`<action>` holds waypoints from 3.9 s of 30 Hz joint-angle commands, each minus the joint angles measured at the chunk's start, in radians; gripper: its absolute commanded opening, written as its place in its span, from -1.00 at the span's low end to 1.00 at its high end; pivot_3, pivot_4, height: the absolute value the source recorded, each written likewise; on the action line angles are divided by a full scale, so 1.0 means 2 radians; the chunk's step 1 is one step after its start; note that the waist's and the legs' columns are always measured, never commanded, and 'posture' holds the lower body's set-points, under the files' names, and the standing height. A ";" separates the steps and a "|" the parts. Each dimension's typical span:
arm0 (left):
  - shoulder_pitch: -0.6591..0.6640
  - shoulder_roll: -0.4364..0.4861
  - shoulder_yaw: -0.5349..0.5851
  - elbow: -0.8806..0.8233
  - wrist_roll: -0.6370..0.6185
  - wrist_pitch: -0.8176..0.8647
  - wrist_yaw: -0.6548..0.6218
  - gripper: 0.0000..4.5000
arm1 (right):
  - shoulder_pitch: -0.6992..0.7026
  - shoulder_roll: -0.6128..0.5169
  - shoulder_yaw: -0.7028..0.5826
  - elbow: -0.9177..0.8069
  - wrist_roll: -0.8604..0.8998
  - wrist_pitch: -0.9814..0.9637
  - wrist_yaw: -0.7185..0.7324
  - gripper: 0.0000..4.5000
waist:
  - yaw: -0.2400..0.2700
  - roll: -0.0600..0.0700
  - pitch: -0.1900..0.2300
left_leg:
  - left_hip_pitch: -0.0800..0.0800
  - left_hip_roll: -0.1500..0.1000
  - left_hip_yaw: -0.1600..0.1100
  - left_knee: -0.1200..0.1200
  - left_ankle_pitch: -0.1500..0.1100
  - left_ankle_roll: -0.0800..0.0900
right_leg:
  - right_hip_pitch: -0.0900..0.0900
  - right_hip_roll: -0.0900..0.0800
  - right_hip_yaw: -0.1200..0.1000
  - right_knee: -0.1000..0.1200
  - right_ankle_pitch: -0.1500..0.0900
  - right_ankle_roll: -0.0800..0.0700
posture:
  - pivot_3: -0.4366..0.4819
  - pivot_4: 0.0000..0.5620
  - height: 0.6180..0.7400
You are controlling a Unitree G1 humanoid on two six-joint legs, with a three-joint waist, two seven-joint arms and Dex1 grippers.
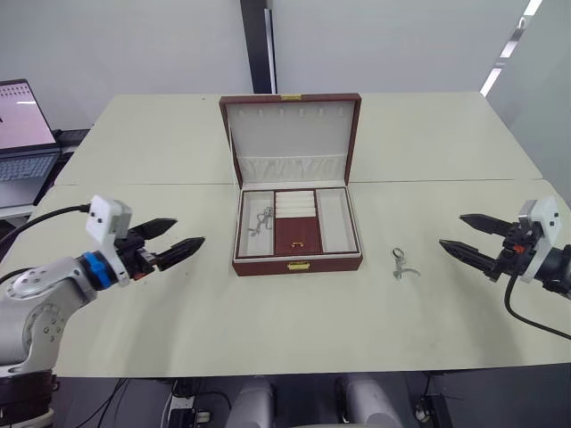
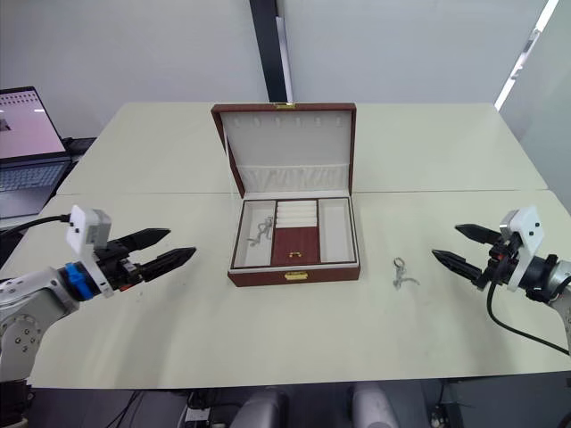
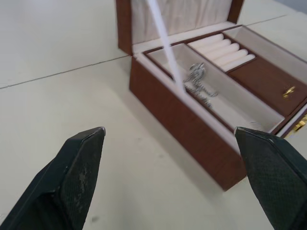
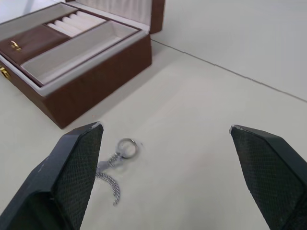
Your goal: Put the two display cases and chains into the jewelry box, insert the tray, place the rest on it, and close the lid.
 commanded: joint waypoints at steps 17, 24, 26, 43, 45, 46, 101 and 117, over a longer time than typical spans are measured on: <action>0.054 -0.042 0.078 0.129 0.081 -0.160 0.063 0.99 | -0.025 0.030 -0.017 0.169 -0.045 -0.125 -0.025 1.00 | 0.000 0.000 0.000 | 0.000 0.000 0.000 0.000 0.000 0.000 | 0.000 -0.001 0.000 0.000 0.000 0.000 | -0.05 -0.47 1.00; 0.059 -0.046 0.074 0.115 0.073 -0.151 0.068 0.99 | -0.026 0.030 -0.018 0.167 -0.042 -0.124 -0.024 1.00 | 0.000 0.000 0.000 | 0.000 0.000 0.000 0.000 0.000 0.000 | 0.000 0.000 0.000 0.000 0.000 0.000 | -0.05 -0.47 1.00; 0.062 -0.047 0.074 0.110 0.072 -0.148 0.070 0.99 | -0.024 0.030 -0.019 0.165 -0.041 -0.123 -0.024 1.00 | 0.000 0.000 0.000 | 0.000 0.000 0.000 0.000 0.000 0.000 | 0.000 0.000 0.000 0.000 0.000 0.000 | -0.05 -0.47 1.00; 0.087 -0.039 0.018 -0.087 0.021 -0.088 0.001 0.99 | 0.059 0.063 -0.019 -0.040 0.016 -0.030 -0.059 1.00 | 0.000 0.000 0.000 | 0.000 0.000 0.000 0.000 0.000 0.000 | 0.000 -0.001 0.000 0.000 0.000 0.000 | -0.05 -0.47 1.00; 0.089 -0.037 0.010 -0.114 0.011 -0.079 -0.008 0.99 | 0.078 0.069 -0.016 -0.081 0.023 -0.010 -0.070 1.00 | 0.001 0.000 0.000 | 0.000 0.000 0.000 0.000 0.000 0.000 | 0.000 -0.001 0.000 0.000 0.000 0.000 | -0.05 -0.47 1.00; 0.092 -0.036 0.002 -0.135 0.005 -0.075 -0.014 0.99 | 0.087 0.076 -0.015 -0.105 0.028 0.002 -0.082 1.00 | 0.001 0.000 0.000 | 0.000 0.000 0.000 0.000 0.000 0.000 | 0.000 -0.001 0.000 0.000 0.000 0.000 | -0.05 -0.47 1.00; 0.145 -0.098 -0.123 -0.146 0.065 -0.311 -0.119 1.00 | 0.097 0.182 0.115 -0.197 -0.133 0.070 -0.308 -1.00 | 0.000 -0.003 -0.005 | 0.001 0.000 -0.001 0.000 0.000 0.000 | 0.002 0.001 0.000 0.000 0.000 0.000 | -0.05 -0.47 1.00; 0.150 -0.113 -0.114 -0.153 0.061 -0.302 -0.077 1.00 | -0.020 0.172 0.087 -0.288 0.000 0.155 -0.261 -1.00 | 0.000 -0.002 -0.004 | 0.001 0.001 -0.001 0.000 0.000 0.000 | 0.001 0.001 0.000 0.000 0.000 0.000 | -0.05 -0.47 1.00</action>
